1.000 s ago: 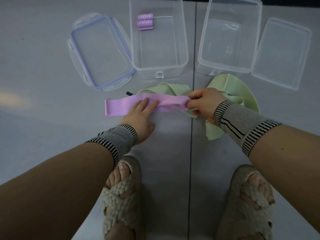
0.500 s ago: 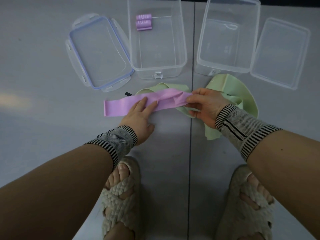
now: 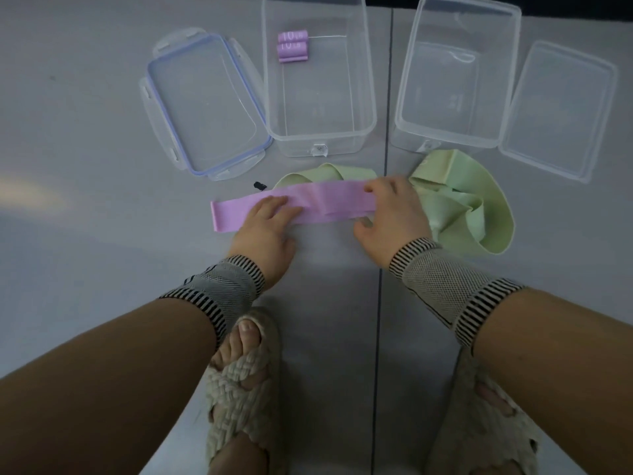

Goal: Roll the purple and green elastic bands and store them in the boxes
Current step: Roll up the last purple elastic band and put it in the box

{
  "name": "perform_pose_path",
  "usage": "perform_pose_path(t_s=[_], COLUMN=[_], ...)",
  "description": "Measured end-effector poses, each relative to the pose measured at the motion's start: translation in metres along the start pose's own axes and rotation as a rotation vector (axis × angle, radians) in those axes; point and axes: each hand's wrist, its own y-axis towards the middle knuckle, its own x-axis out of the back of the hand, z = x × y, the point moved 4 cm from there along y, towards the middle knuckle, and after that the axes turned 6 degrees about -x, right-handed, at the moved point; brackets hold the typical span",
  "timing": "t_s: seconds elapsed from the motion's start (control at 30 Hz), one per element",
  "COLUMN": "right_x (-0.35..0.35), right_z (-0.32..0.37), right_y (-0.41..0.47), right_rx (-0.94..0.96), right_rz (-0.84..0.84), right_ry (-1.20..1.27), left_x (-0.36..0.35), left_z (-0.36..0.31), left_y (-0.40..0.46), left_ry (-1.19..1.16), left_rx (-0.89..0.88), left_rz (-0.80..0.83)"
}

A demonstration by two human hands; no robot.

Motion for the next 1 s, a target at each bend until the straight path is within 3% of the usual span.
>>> perform_pose_path(t_s=[0.07,0.17,0.27,0.43,0.53,0.67,0.93,1.0], right_x=[-0.01,-0.029,-0.042,-0.049,-0.046,-0.034,0.065,0.1], right_z=[0.019,0.046,0.062,0.064,0.06,0.064,0.087,0.081], right_y=[-0.005,-0.011,-0.012,-0.008,-0.008,-0.01,-0.006,-0.002], right_rx=[0.128,0.209,0.182,0.134,0.126,0.151,0.149,0.039], right_rz=[0.107,0.238,0.264,0.258,0.233,0.203,0.126,0.131], right_ry=[-0.011,-0.026,0.016,0.057,0.085,0.186,0.651,0.843], left_x=[0.02,0.047,0.049,0.033,0.039,0.056,0.129,0.152], left_z=[0.025,0.071,0.093,0.094,0.09,0.063,-0.07,-0.09], left_y=[-0.008,-0.024,-0.03,-0.023,-0.021,-0.019,0.018,0.028], left_ry=[-0.006,-0.127,-0.158,-0.129,-0.151,-0.454,-0.814,-0.838], left_rx=[0.195,0.653,0.857,0.798,0.767,0.679,0.256,0.223], left_rz=[-0.183,-0.347,-0.264,-0.079,-0.117,-0.217,-0.069,-0.106])
